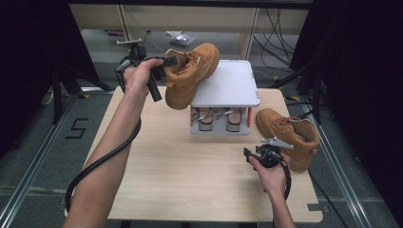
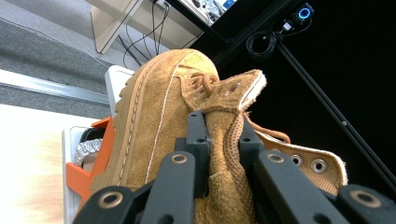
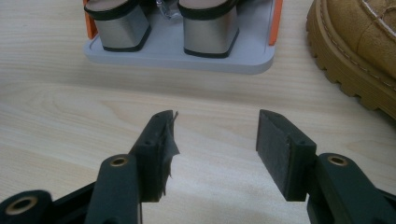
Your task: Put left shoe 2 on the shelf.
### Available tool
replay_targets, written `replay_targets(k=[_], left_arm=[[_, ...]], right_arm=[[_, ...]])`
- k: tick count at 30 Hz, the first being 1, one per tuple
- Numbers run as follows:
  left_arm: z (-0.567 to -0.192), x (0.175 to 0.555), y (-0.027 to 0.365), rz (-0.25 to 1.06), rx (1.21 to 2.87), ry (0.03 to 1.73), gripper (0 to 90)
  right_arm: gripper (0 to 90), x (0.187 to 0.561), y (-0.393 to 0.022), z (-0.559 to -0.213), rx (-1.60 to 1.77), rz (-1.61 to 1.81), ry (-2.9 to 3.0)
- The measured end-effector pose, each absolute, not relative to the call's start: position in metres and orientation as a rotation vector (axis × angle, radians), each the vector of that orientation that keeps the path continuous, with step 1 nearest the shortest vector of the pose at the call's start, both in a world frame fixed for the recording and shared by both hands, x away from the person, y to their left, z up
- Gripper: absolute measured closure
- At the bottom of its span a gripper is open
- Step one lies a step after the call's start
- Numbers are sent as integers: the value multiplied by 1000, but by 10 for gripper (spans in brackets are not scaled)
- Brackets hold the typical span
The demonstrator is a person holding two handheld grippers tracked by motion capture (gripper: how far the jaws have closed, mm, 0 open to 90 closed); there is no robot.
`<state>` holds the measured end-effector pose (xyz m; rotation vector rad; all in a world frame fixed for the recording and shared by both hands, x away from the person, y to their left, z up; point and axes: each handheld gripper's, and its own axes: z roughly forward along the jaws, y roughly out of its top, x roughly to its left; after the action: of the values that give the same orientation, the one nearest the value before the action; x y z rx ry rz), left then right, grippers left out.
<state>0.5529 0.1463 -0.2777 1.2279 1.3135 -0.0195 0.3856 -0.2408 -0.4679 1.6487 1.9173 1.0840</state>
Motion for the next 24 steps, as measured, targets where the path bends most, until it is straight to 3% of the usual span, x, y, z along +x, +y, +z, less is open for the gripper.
replay_targets(k=[24], left_arm=[[-288, 567, 128, -36, 1227, 1351, 805]], right_arm=[[477, 388, -244, -471, 1621, 1094, 1924]])
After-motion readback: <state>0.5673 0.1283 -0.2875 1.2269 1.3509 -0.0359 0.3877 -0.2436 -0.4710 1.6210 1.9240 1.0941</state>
